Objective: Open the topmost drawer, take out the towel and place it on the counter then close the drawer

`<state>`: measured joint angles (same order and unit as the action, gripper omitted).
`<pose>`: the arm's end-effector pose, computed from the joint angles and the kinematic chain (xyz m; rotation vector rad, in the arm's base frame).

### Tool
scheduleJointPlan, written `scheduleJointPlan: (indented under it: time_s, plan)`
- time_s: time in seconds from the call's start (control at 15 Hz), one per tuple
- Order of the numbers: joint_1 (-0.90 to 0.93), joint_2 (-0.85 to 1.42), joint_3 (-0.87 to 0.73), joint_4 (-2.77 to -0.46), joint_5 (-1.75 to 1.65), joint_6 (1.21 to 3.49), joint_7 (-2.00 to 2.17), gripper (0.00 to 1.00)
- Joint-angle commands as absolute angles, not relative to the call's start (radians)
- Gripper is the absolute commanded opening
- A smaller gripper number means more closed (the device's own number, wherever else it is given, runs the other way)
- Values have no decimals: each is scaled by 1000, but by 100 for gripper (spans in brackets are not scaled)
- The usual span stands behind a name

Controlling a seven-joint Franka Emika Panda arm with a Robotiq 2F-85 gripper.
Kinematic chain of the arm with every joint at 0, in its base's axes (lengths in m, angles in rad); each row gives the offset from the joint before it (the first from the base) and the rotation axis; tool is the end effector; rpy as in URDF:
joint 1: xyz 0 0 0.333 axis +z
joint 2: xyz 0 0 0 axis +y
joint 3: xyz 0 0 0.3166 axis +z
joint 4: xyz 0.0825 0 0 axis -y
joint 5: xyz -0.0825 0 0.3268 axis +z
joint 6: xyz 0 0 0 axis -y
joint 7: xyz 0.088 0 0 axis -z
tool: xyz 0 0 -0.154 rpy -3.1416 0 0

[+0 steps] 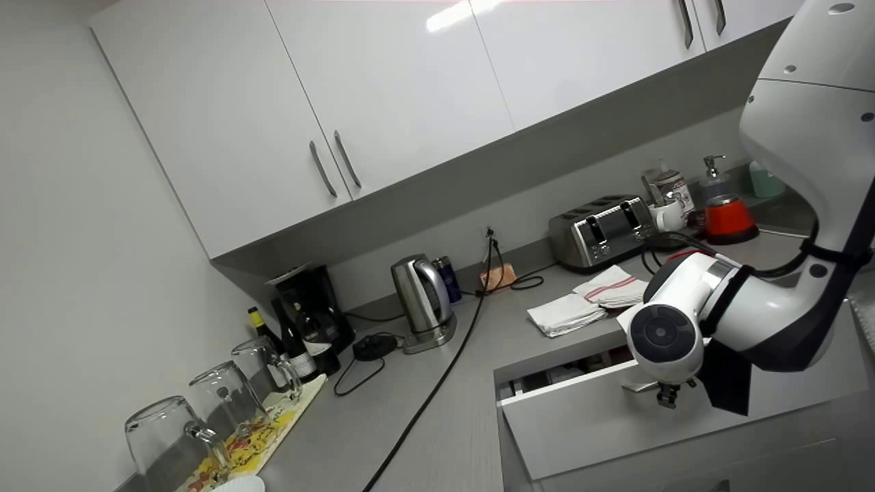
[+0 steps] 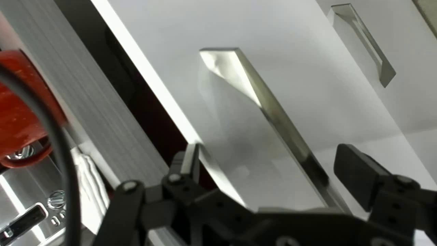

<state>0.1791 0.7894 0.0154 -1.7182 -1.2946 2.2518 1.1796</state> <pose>0.6267 0.0597 0.1388 2.3108 0.0195 0.4684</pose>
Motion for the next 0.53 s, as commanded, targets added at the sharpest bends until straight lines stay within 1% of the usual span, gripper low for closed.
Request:
scheduleJointPlan:
  time_s: [0.0,0.2,0.47]
  plan:
    - [229,822,-15,-1671,-1345,2187,1311,100]
    - [265,835,-30,-1663,-1436,2118,1486,100]
    - [265,889,-11,-1600,-1459,1982,1561,100]
